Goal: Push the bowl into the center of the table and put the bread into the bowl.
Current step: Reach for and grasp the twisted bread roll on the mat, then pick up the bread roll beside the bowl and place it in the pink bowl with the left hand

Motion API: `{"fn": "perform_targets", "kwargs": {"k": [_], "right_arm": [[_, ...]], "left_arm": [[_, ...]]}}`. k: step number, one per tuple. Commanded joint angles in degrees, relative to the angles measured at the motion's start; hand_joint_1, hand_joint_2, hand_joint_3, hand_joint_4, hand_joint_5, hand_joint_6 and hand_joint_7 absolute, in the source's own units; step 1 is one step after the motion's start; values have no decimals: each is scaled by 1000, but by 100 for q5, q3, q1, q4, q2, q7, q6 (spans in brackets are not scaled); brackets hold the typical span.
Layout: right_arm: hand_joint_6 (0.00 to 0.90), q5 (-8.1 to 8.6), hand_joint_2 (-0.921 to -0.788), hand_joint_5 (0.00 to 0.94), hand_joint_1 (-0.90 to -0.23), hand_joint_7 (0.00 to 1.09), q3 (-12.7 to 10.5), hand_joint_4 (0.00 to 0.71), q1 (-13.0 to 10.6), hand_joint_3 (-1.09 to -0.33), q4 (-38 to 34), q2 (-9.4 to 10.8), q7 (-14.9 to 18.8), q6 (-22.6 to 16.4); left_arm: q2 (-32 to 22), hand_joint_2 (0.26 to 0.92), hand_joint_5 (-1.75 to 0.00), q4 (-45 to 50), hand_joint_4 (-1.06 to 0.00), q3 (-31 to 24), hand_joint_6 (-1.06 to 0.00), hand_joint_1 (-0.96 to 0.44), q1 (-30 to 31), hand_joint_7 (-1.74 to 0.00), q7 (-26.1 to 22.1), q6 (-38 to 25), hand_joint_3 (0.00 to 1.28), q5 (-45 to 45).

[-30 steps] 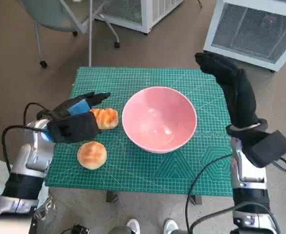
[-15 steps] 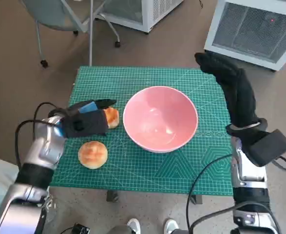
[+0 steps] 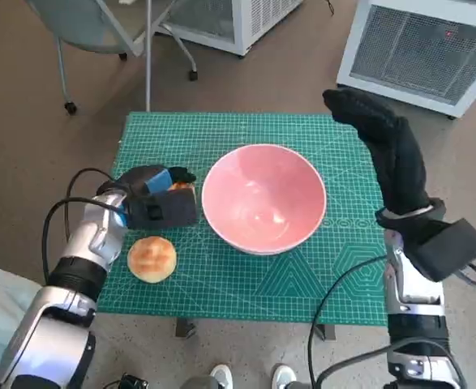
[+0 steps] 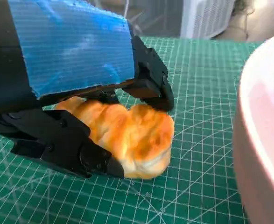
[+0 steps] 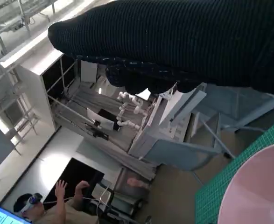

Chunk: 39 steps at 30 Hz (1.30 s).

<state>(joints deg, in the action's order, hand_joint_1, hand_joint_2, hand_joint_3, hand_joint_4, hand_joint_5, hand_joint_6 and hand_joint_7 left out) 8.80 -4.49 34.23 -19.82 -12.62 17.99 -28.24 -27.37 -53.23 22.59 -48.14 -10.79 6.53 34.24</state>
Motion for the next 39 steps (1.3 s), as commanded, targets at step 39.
{"fn": "perform_targets", "kwargs": {"k": [39], "right_arm": [[-1,131,-921,3,-649,551,-72,220,-215,-716,-41,80,138,64]], "left_arm": [[235,920,-1188,5435,-734,-984,-639,0,1128,-1077,244,653,50,-397]]}}
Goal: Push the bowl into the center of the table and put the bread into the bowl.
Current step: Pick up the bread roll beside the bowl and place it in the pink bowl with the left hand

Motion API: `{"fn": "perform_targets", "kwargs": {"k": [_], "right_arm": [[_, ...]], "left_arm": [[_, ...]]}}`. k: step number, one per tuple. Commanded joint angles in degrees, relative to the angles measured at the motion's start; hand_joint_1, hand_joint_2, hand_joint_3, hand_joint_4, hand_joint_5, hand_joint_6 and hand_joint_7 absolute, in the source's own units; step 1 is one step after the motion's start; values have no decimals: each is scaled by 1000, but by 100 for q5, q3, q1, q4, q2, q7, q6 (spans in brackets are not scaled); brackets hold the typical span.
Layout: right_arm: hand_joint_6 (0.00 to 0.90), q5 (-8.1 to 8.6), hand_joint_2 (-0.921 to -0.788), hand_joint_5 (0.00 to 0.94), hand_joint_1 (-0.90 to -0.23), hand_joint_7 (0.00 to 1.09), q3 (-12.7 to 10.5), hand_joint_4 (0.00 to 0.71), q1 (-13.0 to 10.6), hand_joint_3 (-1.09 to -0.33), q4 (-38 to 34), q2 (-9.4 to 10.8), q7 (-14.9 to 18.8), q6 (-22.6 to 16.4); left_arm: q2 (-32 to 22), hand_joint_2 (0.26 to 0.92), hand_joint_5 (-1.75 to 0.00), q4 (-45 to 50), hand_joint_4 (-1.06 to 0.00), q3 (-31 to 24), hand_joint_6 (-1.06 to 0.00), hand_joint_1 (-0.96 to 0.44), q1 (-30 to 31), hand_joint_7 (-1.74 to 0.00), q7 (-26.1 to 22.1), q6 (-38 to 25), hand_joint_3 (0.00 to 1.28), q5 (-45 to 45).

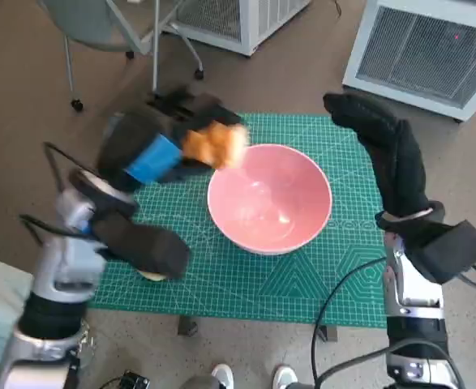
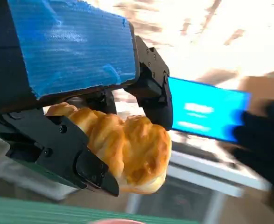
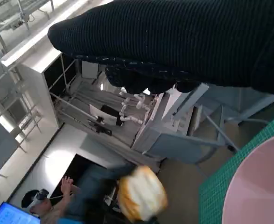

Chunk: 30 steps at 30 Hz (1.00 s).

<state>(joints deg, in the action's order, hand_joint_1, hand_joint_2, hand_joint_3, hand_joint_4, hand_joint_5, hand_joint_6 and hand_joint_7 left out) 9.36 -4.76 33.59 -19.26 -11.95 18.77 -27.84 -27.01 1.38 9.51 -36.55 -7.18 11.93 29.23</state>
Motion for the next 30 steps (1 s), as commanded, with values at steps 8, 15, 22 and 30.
{"fn": "perform_targets", "kwargs": {"k": [8,15,22,30], "right_arm": [[0,50,-921,3,-646,553,-72,221,-177,-714,-89,-2,55,-13],[-1,41,-921,3,-645,554,-97,221,-195,-714,-82,-8,47,-21],[-1,13,-921,2,-646,554,-118,219,-206,-714,-92,-6,30,-45],[-1,2,-921,2,-647,554,-126,220,-197,-713,-121,5,15,-67]], "left_arm": [[406,920,-1083,-527,-738,765,-601,1,-239,-1216,-284,393,59,233],[529,920,-1123,-1301,-719,973,-582,1,-430,-1216,-282,774,74,266],[504,894,-452,-1518,-459,1069,-393,-148,-364,-914,-436,1022,166,213],[358,877,-21,-1369,-281,1041,-389,-222,-319,-87,-580,990,14,340]]}}
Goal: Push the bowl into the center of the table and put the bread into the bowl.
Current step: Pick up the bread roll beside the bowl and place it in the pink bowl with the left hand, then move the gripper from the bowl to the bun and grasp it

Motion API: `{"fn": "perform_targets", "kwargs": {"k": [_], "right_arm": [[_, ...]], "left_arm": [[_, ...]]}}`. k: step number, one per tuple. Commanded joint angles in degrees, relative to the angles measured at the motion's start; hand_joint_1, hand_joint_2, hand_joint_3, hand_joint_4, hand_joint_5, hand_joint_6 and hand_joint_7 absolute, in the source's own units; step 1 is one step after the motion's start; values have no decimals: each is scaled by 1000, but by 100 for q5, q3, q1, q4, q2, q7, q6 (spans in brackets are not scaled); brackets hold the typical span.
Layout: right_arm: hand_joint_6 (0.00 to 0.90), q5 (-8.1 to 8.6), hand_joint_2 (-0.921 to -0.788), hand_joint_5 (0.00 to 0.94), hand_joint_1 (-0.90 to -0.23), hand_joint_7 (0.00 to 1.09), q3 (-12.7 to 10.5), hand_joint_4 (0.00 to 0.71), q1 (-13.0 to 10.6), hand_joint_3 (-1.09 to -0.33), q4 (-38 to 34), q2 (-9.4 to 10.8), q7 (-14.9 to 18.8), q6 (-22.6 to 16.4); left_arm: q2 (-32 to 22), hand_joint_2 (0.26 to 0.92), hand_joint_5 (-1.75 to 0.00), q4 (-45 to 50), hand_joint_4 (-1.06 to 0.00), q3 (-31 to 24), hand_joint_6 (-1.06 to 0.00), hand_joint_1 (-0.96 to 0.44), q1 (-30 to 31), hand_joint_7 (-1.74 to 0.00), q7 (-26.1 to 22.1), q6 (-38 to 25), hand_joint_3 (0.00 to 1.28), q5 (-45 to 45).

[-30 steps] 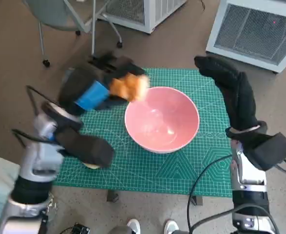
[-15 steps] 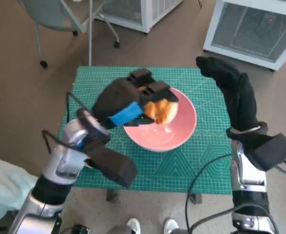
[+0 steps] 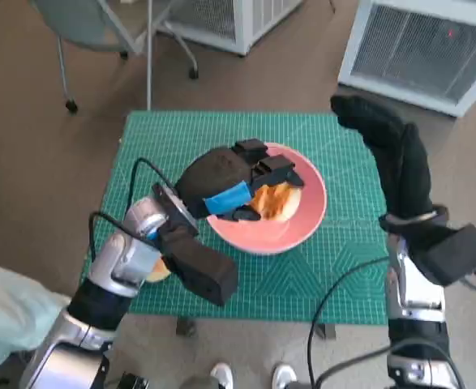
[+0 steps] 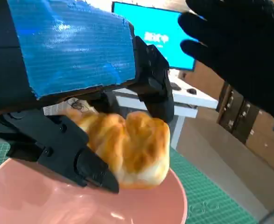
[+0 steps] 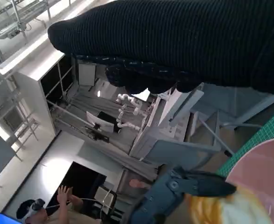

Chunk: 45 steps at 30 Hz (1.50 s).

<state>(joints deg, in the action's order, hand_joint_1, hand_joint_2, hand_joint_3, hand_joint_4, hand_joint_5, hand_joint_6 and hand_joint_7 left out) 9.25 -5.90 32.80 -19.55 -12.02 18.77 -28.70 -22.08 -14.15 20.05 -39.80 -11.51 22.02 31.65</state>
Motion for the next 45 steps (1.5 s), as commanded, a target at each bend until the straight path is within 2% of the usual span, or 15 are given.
{"fn": "perform_targets", "kwargs": {"k": [1,4,9,19,25,29,34,40,45], "right_arm": [[-1,12,-921,2,-646,554,-12,220,-118,-713,-96,16,11,18],[-1,0,-921,2,-644,555,-4,220,-131,-713,-80,37,-11,22],[-1,-19,-921,2,-644,555,5,220,-135,-713,-81,60,-31,18],[-1,-4,-921,1,-627,554,-2,220,-129,-717,-100,103,-19,24],[-1,2,-921,1,-629,553,1,219,-159,-717,-73,122,-8,6],[-1,5,-921,0,-635,554,0,219,-163,-715,-71,123,-4,3],[-1,35,-921,0,-636,552,-5,218,-193,-715,-75,135,26,-16],[-1,34,-921,0,-636,550,1,218,-175,-715,-147,154,42,-48],[-1,-6,-921,0,-639,550,25,219,-148,-714,-192,169,23,-67]], "left_arm": [[-175,863,-13,258,-235,-28,-377,-261,27,-64,-194,-58,10,109],[-261,847,-4,519,-163,-113,-353,-311,134,-30,-347,-193,6,58],[-440,841,-1,989,-121,-260,-339,-349,312,-12,-582,-365,4,-16],[-898,829,0,2213,-100,-944,-337,-396,849,-7,-1434,-812,0,-928],[-1245,818,0,2474,-95,-1470,-339,-397,1222,-7,-1622,-826,0,-1367],[-1301,811,0,2510,-88,-1547,-339,-391,1284,-6,-1664,-827,0,-1443],[-1801,795,0,2615,-83,-2048,-336,-358,1722,-3,-2254,-1284,0,-2085],[-2226,794,0,2902,-80,-2190,-326,-327,1973,0,-2888,-2106,1,-2349],[-2460,796,0,3053,-77,-2203,-318,-312,2142,0,-3195,-2550,2,-2394]]}}
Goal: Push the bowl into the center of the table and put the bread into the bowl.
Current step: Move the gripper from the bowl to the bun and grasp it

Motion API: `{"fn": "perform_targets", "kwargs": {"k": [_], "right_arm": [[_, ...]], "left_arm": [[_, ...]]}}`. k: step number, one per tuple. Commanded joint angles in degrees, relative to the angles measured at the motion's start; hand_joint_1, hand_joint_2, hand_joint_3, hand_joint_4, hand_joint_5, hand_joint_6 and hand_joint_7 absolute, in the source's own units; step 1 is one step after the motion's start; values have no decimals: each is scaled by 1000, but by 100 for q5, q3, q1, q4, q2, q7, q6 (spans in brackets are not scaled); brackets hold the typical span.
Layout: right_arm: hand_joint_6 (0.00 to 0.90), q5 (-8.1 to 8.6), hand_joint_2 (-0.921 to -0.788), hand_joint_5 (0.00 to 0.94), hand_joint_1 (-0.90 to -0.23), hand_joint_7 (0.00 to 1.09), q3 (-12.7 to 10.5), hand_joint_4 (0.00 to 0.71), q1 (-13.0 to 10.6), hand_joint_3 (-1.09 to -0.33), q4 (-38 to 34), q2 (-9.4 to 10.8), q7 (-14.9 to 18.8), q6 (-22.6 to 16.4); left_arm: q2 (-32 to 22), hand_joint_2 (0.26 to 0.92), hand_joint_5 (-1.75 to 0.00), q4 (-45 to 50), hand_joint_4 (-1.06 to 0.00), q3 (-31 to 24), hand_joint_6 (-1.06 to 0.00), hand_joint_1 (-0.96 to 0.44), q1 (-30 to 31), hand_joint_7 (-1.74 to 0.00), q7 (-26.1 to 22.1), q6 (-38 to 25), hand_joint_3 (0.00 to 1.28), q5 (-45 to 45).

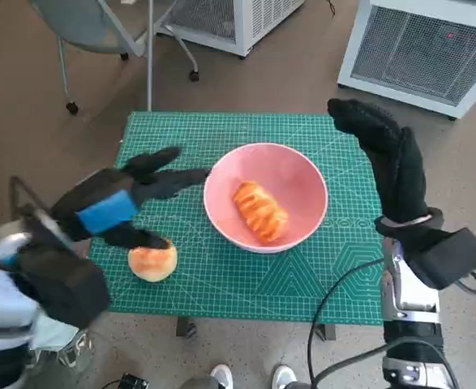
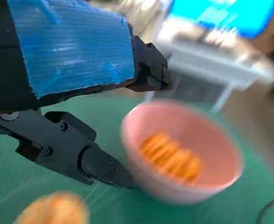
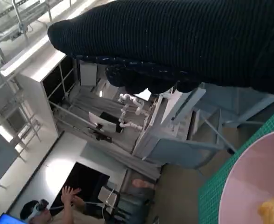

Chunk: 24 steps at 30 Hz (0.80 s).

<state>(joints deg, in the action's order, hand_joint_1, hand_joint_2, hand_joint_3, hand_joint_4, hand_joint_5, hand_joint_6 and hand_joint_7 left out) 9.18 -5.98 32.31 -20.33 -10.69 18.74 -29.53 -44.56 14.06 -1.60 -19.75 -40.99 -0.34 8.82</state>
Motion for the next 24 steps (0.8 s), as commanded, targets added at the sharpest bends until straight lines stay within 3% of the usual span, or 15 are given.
{"fn": "perform_targets", "kwargs": {"k": [1,16,24], "right_arm": [[-1,-5,-921,1,-639,550,37,219,-88,-714,-134,40,25,5],[0,-95,-921,1,-642,554,77,221,-45,-725,-211,22,-5,-66],[-1,-114,-921,2,-651,546,89,223,14,-724,-332,-31,37,-89]], "left_arm": [[-253,796,0,228,-76,-25,-317,-311,180,0,-281,-349,2,-79],[-397,779,-10,148,-137,153,-340,-275,494,-9,-294,-365,0,251],[-390,779,-13,52,-181,701,-356,-181,482,-9,-535,-890,2,653]]}}
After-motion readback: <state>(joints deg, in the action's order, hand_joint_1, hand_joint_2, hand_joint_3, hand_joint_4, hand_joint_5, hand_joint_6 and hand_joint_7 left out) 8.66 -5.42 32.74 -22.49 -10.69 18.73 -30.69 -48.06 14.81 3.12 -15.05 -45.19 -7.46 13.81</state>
